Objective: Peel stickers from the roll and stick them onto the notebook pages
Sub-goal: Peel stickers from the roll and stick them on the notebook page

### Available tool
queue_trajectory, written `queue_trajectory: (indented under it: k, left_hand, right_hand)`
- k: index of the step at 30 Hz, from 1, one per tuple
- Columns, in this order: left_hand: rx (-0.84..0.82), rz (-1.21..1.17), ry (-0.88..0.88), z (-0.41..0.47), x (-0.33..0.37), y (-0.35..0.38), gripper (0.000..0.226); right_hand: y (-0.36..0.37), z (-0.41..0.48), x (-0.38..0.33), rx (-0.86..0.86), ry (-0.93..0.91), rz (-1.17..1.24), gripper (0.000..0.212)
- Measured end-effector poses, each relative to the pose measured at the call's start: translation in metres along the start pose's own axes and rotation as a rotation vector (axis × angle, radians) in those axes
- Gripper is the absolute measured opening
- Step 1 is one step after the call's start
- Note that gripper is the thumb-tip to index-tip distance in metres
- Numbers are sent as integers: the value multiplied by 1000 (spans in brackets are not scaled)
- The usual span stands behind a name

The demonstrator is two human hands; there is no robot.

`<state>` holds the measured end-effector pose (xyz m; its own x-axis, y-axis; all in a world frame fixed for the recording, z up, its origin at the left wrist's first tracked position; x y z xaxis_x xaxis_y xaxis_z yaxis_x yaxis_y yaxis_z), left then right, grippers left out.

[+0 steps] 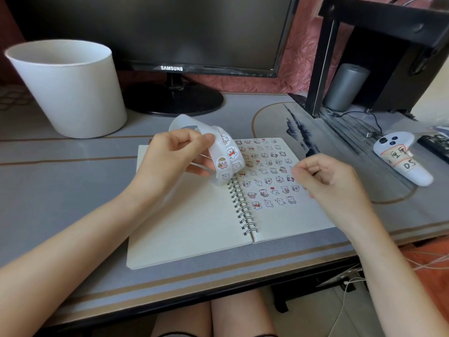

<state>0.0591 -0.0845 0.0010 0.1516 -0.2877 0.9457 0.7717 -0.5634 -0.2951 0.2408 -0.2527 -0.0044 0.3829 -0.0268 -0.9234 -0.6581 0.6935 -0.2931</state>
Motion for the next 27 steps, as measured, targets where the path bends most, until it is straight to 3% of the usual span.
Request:
queue_trajectory:
  k: [4, 9, 16, 22, 27]
  left_hand:
    - [-1, -14, 2, 0, 0, -1, 25]
    - [5, -28, 8, 0, 1, -2, 25]
    - [8, -51, 24, 0, 3, -3, 23]
    - [-18, -93, 27, -1, 5, -1, 29]
    - [-80, -31, 51, -2, 5, 4, 14]
  right_hand:
    - [33, -2, -37, -120, -143, 172, 6]
    - [73, 1, -51, -215, -179, 262, 9]
    - [85, 10, -48, -219, -131, 353, 17]
    - [83, 13, -46, -185, -116, 411, 11]
    - [81, 15, -42, -149, -127, 414, 13]
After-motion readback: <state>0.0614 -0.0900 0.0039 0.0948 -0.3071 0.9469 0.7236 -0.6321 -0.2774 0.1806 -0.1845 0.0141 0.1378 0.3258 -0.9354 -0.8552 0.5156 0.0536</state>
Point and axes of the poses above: each hand's wrist, its own z-axis towards the middle knuckle, its own y-axis out of the palm, x = y × z, the point moved 4 cm from there along z, towards the middle knuckle, and after that the axes turned 15 degrees about z, right-handed, at the moved point
